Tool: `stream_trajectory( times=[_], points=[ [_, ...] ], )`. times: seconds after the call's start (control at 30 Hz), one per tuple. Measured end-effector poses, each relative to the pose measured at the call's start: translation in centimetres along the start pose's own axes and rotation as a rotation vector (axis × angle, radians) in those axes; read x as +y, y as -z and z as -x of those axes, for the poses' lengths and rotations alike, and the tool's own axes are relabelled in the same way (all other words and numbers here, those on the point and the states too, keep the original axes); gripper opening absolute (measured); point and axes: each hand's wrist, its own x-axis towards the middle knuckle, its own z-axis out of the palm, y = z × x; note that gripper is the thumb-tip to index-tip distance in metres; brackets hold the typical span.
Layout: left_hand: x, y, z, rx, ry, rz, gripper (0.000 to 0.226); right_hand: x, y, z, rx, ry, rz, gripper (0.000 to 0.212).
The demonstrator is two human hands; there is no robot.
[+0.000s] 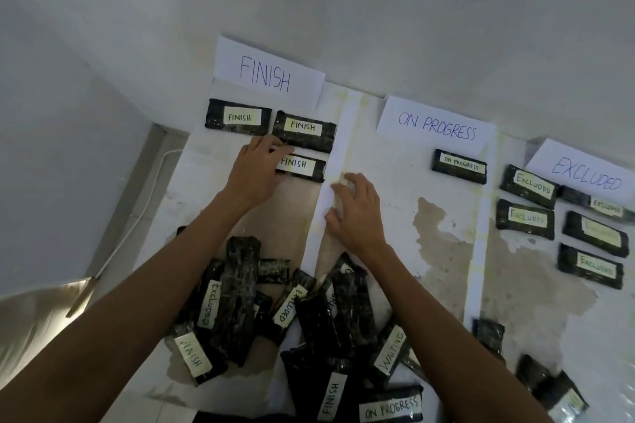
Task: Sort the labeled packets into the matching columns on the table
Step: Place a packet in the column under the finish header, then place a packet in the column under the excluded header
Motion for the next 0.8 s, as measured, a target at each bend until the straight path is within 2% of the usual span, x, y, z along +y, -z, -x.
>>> stream_trajectory(
  times=[0.17, 0.3, 0.43, 0.6, 0.73, 0.8],
  points=[
    [0.8, 0.9, 3.9, 0.081, 0.087, 0.059, 0.044, -2.2, 1.0, 0.8, -0.056, 0.063, -0.072, 0.045],
    [2.1, 1.7, 9.3, 0.022, 0.253, 0.036, 0.047, -4.5, 1.5, 2.5, -0.06, 0.138, -0.146, 0.037],
    [3.9, 1.1, 15.8, -0.05, 0.451, -0.052, 0.069, -6.8, 2.2, 4.9, -0.042, 0.186, -0.227, 0.035],
    [5.7, -0.2, 19.6, -0.199, 0.6, -0.032, 0.097, -8.2, 2.4, 8.1, -0.039, 0.204, -0.282, 0.032],
    [6.5, 0.1, 19.8, -0.181, 0.611, 0.033, 0.093, -8.1, 2.6, 10.3, -0.093, 0.154, -0.326, 0.031],
    [6.5, 0.8, 19.5, -0.142, 0.684, 0.219, 0.085, -8.1, 3.1, 11.2, -0.128, 0.115, -0.364, 0.031]
  ],
)
